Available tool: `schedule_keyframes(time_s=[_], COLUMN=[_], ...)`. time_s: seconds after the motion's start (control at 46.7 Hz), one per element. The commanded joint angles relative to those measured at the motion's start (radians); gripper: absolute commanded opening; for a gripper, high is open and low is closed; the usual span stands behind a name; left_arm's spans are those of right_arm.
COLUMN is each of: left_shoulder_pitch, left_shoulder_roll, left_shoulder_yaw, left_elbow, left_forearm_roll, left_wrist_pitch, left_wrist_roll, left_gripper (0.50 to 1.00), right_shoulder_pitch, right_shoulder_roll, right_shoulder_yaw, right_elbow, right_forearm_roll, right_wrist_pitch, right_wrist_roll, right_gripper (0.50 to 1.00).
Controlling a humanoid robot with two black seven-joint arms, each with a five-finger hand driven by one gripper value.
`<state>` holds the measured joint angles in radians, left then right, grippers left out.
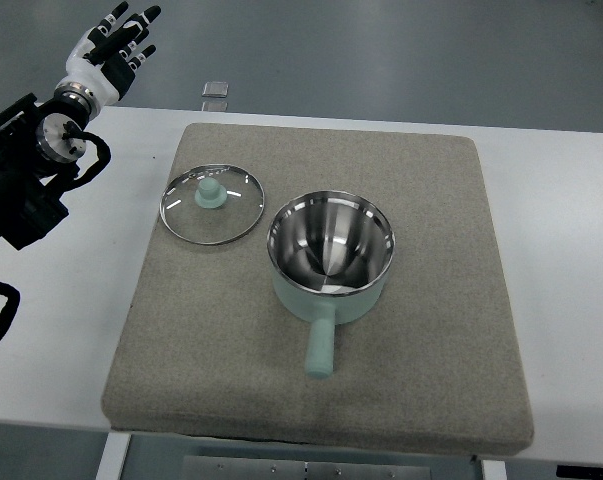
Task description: Place lid left of pot with left hand
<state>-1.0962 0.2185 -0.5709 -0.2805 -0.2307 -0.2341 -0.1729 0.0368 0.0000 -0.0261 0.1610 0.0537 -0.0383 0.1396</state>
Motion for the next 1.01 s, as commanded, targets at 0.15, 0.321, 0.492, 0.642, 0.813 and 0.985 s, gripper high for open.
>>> schedule_keyframes(time_s=[0.15, 0.321, 0.492, 0.642, 0.813, 0.985], left_shoulder_pitch=[0.018, 0.015, 0.015, 0.015, 0.015, 0.015], left_shoulder_roll=[-0.024, -0.030, -0.028, -0.028, -0.028, -0.028], left_shoulder_yaw=[-0.075, -0.075, -0.075, -0.075, -0.076, -0.076], left_elbow=[0.029, 0.043, 0.043, 0.043, 0.043, 0.043], left_forearm_roll=[0.001, 0.002, 0.004, 0.004, 0.004, 0.004], left_wrist_pitch=[-0.028, -0.028, -0.028, -0.028, -0.024, -0.024], left_wrist_roll=[-0.002, -0.004, -0.004, -0.004, -0.004, -0.007], left_gripper=[0.994, 0.994, 0.994, 0.994, 0.994, 0.994], right_shoulder_pitch=[0.000, 0.000, 0.000, 0.000, 0.000, 0.000], right_shoulder_roll=[0.000, 0.000, 0.000, 0.000, 0.000, 0.000], right_shoulder_yaw=[0.000, 0.000, 0.000, 0.000, 0.000, 0.000], right_elbow=[-0.001, 0.000, 0.000, 0.000, 0.000, 0.000], right_forearm_roll=[0.000, 0.000, 0.000, 0.000, 0.000, 0.000], right_wrist_pitch=[0.000, 0.000, 0.000, 0.000, 0.000, 0.000], right_wrist_roll=[0.000, 0.000, 0.000, 0.000, 0.000, 0.000], right_gripper=[0.924, 0.924, 0.924, 0.924, 0.924, 0.924])
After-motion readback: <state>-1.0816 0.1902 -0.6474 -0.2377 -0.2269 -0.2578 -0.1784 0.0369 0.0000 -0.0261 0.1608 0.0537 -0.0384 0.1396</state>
